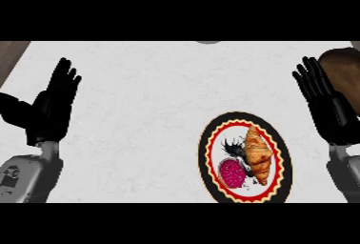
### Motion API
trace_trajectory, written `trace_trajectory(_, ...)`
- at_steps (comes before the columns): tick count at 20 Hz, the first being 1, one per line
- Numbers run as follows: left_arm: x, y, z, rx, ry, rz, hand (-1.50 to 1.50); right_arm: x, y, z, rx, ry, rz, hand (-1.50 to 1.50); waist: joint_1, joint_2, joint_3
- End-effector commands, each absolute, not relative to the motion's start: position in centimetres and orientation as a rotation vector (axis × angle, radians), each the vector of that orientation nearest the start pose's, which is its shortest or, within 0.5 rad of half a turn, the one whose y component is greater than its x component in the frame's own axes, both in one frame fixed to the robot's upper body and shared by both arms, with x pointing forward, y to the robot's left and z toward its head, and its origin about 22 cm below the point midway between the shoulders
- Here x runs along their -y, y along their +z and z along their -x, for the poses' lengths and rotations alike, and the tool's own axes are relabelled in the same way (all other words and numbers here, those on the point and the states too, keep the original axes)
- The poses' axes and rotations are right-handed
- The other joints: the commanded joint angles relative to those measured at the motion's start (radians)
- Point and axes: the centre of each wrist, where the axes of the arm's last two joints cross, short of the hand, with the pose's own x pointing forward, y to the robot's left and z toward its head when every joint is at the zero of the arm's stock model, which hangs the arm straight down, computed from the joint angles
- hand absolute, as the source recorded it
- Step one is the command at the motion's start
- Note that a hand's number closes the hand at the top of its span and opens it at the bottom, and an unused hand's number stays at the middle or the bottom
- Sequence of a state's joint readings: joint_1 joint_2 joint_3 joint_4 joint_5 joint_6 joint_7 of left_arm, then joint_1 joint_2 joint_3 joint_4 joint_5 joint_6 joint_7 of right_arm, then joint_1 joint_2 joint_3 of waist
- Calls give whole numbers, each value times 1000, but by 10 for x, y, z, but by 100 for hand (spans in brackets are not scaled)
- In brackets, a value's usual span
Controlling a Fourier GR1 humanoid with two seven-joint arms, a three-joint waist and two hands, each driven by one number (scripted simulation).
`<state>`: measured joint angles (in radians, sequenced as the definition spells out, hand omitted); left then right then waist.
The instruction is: Pick the cupcake from the plate and place it in the pan
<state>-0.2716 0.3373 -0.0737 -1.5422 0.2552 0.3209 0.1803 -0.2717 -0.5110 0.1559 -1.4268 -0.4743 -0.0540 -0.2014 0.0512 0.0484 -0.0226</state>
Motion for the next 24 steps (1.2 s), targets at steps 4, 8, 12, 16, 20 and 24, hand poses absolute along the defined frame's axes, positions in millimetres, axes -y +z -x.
trace_trajectory(4, -228, 49, -288, 1464, -56, 32, 0, 213, 89, -308, 1827, 788, -117, 150, 0, -45, 17)
trace_trajectory(8, -205, 32, -280, 1375, -111, 173, 0, 224, 155, -323, 1978, 1222, 383, 150, -13, -68, 4)
trace_trajectory(12, -213, 24, -270, 1357, -105, 228, 0, 148, 107, -309, 2151, 1125, 228, -150, -28, -48, 22)
trace_trajectory(16, -208, 8, -246, 1348, -80, 220, 0, 140, 99, -278, 2048, 1363, 236, -150, -44, -55, 22)
trace_trajectory(20, -211, 9, -263, 1348, -70, 212, 0, 143, 103, -282, 1654, 1765, 512, -150, -60, -62, 15)
trace_trajectory(24, -216, 11, -258, 1332, -96, 222, 0, 125, 95, -270, 1347, 2051, 767, -150, -45, -76, 11)
